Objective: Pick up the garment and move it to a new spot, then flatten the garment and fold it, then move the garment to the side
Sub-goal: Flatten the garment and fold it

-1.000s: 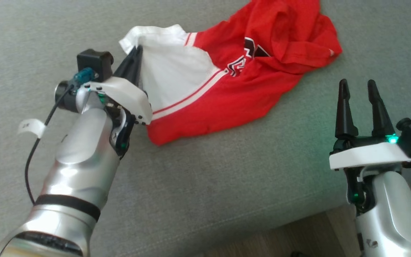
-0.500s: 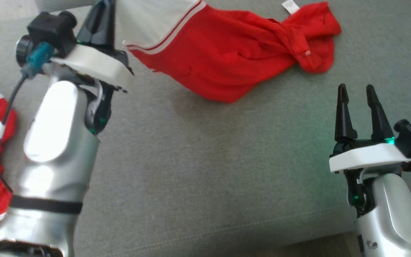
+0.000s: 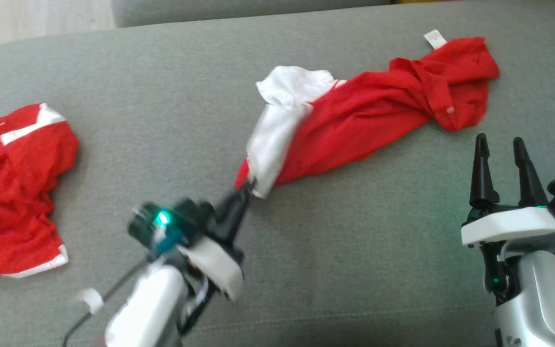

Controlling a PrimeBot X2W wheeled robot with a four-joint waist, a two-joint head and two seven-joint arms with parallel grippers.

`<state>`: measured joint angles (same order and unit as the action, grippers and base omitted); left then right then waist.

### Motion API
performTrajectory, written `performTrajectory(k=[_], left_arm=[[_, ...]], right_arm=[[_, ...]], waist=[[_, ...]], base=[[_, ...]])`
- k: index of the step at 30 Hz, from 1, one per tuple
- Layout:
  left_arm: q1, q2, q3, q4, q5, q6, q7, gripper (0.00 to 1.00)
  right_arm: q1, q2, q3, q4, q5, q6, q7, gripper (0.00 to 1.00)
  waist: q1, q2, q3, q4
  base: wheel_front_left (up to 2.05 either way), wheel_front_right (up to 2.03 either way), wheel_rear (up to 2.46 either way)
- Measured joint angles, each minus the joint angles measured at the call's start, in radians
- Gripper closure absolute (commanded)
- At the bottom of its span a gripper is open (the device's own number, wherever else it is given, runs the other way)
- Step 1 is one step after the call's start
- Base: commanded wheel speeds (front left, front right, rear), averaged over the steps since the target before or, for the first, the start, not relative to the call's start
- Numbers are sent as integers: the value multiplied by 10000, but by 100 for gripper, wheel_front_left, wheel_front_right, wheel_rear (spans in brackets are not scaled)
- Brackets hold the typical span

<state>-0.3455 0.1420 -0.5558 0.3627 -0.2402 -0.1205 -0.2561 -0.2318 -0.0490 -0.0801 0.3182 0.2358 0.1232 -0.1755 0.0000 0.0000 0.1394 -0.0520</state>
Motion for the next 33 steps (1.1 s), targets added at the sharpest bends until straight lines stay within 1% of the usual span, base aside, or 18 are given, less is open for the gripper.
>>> performTrajectory(k=[5, 13, 16, 23, 26, 30, 33], left_arm=[[516, 119, -961, 284, 19, -38, 92, 100], [544, 150, -1668, 1147, 151, -40, 92, 100], [542, 115, -1572, 1446, 86, -19, 82, 100], [504, -182, -826, 1235, -349, 330, 79, 100], [418, -318, -621, 1018, -372, 357, 77, 100], [326, -384, -633, 980, -316, 322, 67, 100], [337, -372, -842, 1158, -144, 272, 67, 100]], right_arm=[[-1, 2, -171, 8, -86, 0, 102, 0], [-1, 2, -316, 153, -178, 0, 309, 0], [-1, 2, -360, 245, -382, 0, 412, 0], [-165, -36, -362, 859, -1946, 0, 727, 0], [-528, -222, -303, 1356, -2533, 0, 826, 0], [-994, -284, -525, 1764, -2729, 0, 786, 0], [-1091, -278, -696, 2011, -2746, 0, 692, 0]], waist=[[0, 0, -115, 254], [0, 0, -205, 292], [0, 0, -196, 231], [0, 0, -4, 210], [0, 0, 148, 316], [0, 0, 290, 535], [0, 0, 357, 632]], base=[[0, 0, 0], [0, 0, 0], [0, 0, 0], [0, 0, 0], [0, 0, 0], [0, 0, 0], [0, 0, 0]])
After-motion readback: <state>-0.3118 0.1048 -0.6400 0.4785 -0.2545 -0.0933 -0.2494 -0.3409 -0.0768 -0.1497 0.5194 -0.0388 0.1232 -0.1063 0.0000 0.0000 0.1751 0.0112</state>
